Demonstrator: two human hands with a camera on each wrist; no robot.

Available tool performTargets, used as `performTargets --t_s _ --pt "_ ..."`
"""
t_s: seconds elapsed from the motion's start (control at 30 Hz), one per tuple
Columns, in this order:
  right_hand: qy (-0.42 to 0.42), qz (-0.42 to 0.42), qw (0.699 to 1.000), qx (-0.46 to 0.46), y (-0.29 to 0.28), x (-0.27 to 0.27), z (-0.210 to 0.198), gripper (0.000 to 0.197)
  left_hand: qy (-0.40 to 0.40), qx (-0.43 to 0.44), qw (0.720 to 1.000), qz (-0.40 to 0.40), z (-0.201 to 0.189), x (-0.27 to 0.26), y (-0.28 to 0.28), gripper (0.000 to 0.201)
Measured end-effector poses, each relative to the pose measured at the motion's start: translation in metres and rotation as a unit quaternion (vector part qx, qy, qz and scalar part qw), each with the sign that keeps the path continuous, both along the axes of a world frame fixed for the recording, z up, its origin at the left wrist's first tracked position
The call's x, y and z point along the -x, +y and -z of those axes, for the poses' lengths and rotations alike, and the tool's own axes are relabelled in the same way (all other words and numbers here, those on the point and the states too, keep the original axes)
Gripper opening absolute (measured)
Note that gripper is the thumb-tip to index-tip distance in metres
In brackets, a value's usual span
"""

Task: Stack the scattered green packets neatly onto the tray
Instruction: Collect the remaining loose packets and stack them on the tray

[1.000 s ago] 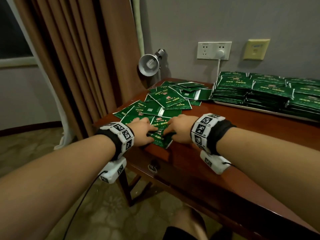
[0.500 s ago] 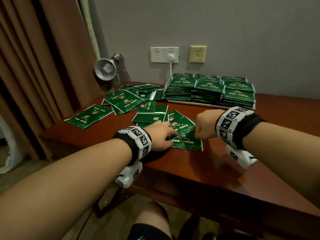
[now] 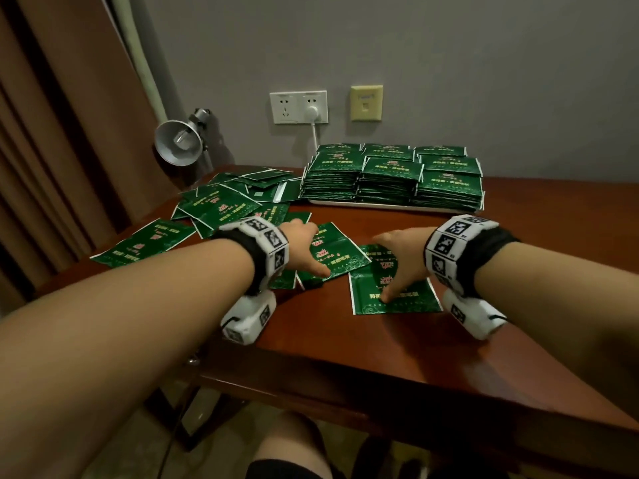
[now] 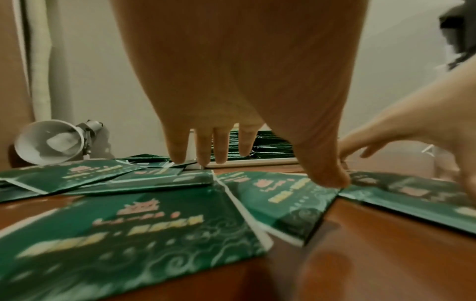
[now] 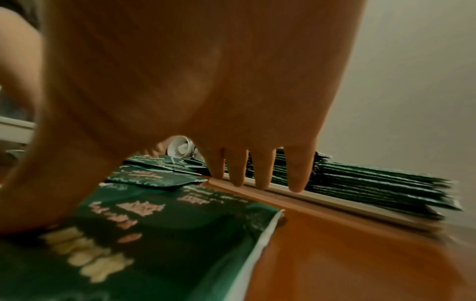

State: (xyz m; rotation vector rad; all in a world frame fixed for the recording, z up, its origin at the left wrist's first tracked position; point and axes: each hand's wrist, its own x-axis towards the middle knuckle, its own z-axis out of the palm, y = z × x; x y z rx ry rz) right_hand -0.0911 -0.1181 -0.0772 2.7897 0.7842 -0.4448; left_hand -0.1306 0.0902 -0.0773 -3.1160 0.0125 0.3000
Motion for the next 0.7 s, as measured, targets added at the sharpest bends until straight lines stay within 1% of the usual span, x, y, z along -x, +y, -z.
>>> performTargets --t_s 0.1,0.13,0.2,0.3,0.37,0.4,0.5,0.53,0.6,0.67,0.7 --pt "0.025 0.006 1.000 0.008 0.006 -0.003 0.003 0.122 0.037 -0.016 0.999 -0.010 0.007 -0.022 -0.002 0.126" --pt "0.029 0.005 1.000 0.008 0.006 -0.004 0.004 0.120 0.050 -0.012 0.999 -0.017 0.011 -0.027 -0.001 0.131" --pt "0.021 -0.008 1.000 -0.003 0.005 -0.004 0.004 0.112 0.063 0.010 0.998 -0.027 0.016 -0.031 0.003 0.130" --pt "-0.010 -0.031 0.999 0.000 0.004 -0.005 0.003 0.104 0.027 0.034 0.999 -0.018 0.020 -0.035 0.007 0.117" --pt "-0.033 -0.046 0.998 0.012 0.003 -0.004 -0.002 0.092 -0.001 0.032 0.999 -0.008 0.020 -0.035 0.009 0.112" --pt "-0.044 -0.053 0.997 0.018 0.003 -0.003 -0.005 0.082 -0.018 0.038 0.999 -0.002 0.019 -0.035 0.009 0.104" --pt "-0.101 -0.077 0.992 0.030 0.000 -0.001 -0.013 0.043 -0.091 0.094 0.991 0.014 0.015 -0.030 0.010 0.063" --pt "-0.113 -0.076 0.991 0.017 -0.002 0.000 -0.016 0.030 -0.113 0.119 0.986 0.016 0.011 -0.027 0.008 0.053" --pt "-0.103 -0.053 0.993 -0.030 -0.008 -0.001 -0.021 0.013 -0.152 0.170 0.973 0.026 0.000 -0.023 0.005 0.039" --pt "-0.071 0.008 0.992 -0.105 -0.017 -0.001 -0.031 0.006 -0.189 0.229 0.955 0.027 -0.014 -0.020 0.003 0.029" --pt "-0.055 0.040 0.988 -0.141 -0.021 -0.001 -0.037 0.006 -0.205 0.266 0.942 0.017 -0.021 -0.019 0.001 0.029"
